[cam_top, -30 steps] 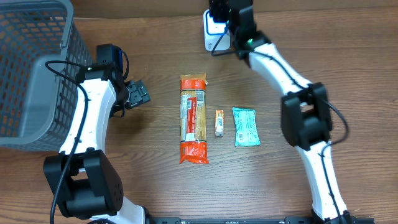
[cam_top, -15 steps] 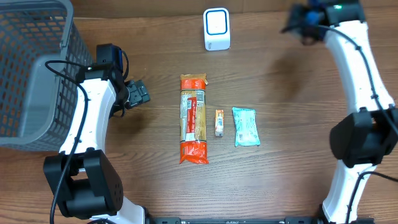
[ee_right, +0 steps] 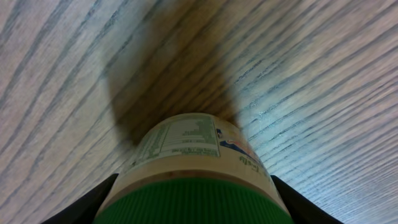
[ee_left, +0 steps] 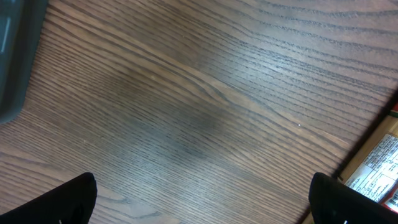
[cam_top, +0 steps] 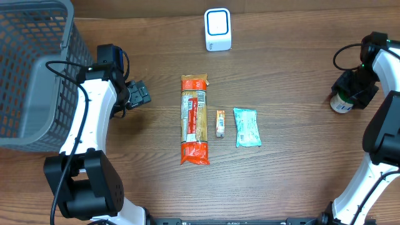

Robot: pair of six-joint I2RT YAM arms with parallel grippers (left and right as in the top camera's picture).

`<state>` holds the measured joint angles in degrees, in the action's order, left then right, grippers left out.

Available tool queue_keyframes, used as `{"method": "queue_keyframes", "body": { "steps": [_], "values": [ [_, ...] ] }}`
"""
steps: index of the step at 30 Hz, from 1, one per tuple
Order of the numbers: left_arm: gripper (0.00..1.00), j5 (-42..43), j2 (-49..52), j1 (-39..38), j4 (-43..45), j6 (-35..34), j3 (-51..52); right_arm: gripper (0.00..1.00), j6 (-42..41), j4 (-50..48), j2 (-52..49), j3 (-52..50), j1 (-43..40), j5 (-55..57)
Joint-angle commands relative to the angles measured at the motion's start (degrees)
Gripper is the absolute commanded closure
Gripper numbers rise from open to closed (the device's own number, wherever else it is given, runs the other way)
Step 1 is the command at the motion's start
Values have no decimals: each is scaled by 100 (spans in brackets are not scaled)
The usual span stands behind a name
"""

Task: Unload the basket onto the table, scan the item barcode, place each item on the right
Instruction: 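Carry the jar to the right side and set it down, release, then move the right gripper to the teal pack and grasp it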

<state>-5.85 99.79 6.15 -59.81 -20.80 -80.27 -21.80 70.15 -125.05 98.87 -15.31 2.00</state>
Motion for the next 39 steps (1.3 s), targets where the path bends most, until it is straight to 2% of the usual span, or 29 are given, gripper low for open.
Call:
{"method": "queue_keyframes", "body": {
  "steps": [1, 3, 4, 6, 16, 19, 23, 27, 30, 39],
  "values": [
    [0, -52, -13, 4, 11, 68, -46, 55, 81, -20, 74, -120, 55, -125],
    [0, -52, -13, 9, 9, 68, -44, 28, 81, 11, 74, -120, 55, -125],
    [0, -52, -13, 9, 11, 68, -44, 20, 81, 26, 74, -120, 55, -125],
    [0, -52, -13, 9, 9, 68, -44, 13, 81, 66, 90, -107, 55, -125],
    [0, -52, -13, -7, 11, 68, -44, 9, 138, 992, 796, 1228, 37, -146],
    [0, -52, -13, -9, 11, 68, -44, 9, 649, 1126, 1172, 1493, 227, -590],
    [0, -55, -13, -17, 9, 68, -46, 9, 1165, 1185, 1460, 1488, 601, -1272],
    [0, -55, -13, -15, 11, 68, -44, 9, 1314, 1248, 1467, 1397, 1045, -1744],
    [0, -52, -13, -15, 11, 68, -44, 0, 1314, 1224, 1467, 1226, 1445, -1777],
    [0, -52, -13, -17, 11, 68, -44, 2, 1311, 372, 1462, 184, 2844, -1753]
  ]
}}
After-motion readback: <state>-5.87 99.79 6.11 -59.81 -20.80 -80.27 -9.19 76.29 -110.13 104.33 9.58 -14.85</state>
